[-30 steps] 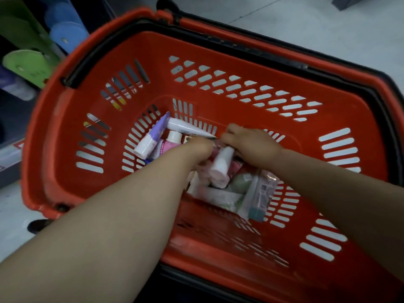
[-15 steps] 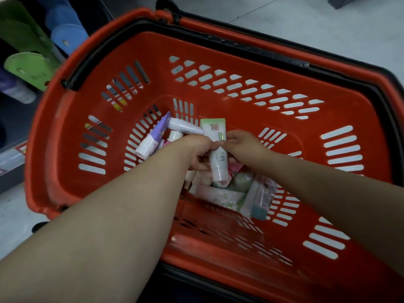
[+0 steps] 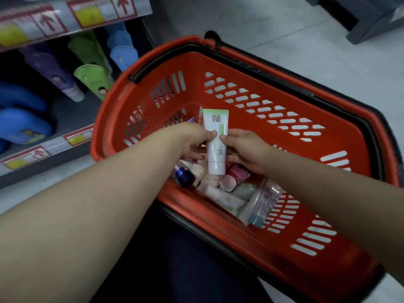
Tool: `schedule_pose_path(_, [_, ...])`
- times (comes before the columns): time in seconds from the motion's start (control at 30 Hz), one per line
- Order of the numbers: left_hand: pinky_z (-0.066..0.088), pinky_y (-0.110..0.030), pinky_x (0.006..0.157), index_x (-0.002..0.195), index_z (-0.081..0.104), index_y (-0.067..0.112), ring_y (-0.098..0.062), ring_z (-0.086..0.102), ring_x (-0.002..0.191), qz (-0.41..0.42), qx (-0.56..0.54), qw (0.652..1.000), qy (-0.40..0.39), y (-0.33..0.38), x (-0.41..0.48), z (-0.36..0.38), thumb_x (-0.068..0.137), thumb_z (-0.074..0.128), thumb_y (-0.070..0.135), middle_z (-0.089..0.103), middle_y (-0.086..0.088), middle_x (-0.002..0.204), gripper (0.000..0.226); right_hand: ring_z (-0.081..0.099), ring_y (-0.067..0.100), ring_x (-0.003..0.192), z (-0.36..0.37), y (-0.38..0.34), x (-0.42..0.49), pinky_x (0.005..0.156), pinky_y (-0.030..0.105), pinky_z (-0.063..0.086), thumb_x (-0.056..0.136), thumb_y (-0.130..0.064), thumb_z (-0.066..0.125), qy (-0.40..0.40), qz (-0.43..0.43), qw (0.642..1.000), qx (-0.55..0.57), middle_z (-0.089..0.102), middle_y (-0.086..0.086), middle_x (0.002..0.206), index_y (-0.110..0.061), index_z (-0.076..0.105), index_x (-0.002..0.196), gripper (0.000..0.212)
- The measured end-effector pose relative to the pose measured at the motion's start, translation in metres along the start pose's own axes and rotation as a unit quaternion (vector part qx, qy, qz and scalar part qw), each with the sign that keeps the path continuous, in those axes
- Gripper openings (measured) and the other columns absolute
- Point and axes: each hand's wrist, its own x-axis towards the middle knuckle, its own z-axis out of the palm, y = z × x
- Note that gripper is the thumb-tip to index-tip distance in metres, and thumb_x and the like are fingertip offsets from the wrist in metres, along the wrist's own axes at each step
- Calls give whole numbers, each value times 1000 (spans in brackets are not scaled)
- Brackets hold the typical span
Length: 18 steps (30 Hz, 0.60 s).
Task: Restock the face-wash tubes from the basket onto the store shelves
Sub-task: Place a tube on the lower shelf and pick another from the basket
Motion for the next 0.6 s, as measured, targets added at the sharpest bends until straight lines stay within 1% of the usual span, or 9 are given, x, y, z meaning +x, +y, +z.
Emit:
schedule_pose_path(0.07, [52,-40,87,120,57,15,-18,60,104,41,-12,999,17,2,-15,-14,97,51,23,64,-3,111,25,64,26,108,14,-15,-6,93,42,53,96,-10,50,-19,-19,1000,12,67,12,114,-8,61,118,24])
schedule_pose_path(0.17, [54,-36,74,107,60,17,-16,61,91,95,-63,993,30,7,-46,-35,98,50,20,64,0,94,14,64,24,106,35,-41,-15,90,39,54,96,-9,50,-41,-55,997,19,66,12,114,-6,58,122,27])
schedule_pose_path(0.23, [54,-35,75,99,61,20,-14,61,86,123,-87,988,33,11,-68,-49,98,48,18,64,0,91,13,65,24,105,49,-57,-21,89,38,54,96,-9,50,-58,-78,995,18,66,12,114,-6,58,121,27])
schedule_pose_path(0.3, [53,-37,81,102,62,21,-15,61,86,144,-105,983,43,15,-89,-61,98,46,15,64,-1,91,17,65,23,104,63,-72,-28,89,38,55,96,-11,51,-73,-96,993,4,68,12,113,-7,60,118,24])
schedule_pose_path(0.37, [54,-35,76,107,62,21,-14,62,82,166,-121,976,67,18,-111,-70,98,46,15,66,0,88,19,66,23,102,77,-85,-36,91,38,54,96,-14,52,-83,-111,990,-10,69,11,108,-8,63,110,18])
schedule_pose_path(0.43, [53,-31,68,104,63,22,-12,62,76,199,-130,967,94,19,-134,-79,98,47,16,67,1,85,18,67,23,98,93,-99,-47,92,39,54,96,-15,53,-93,-129,987,-14,70,11,102,-8,64,100,14])
schedule_pose_path(0.5, [53,-29,69,103,64,22,-12,62,76,232,-134,957,110,19,-156,-89,97,50,19,67,2,86,15,67,24,96,109,-113,-57,93,40,52,96,-16,53,-105,-150,983,-19,70,12,100,-7,64,100,15])
schedule_pose_path(0.53, [53,-29,71,104,63,21,-12,61,77,246,-133,953,115,20,-167,-96,97,50,20,67,2,87,15,67,24,97,117,-121,-64,91,39,54,96,-16,54,-115,-160,980,-20,70,12,102,-6,64,103,17])
schedule_pose_path(0.6, [51,-29,74,106,63,22,-13,59,81,273,-133,944,126,23,-189,-110,97,51,23,66,0,93,15,69,18,89,134,-140,-78,77,30,58,96,-15,53,-141,-183,973,-16,71,11,98,-4,64,104,17])
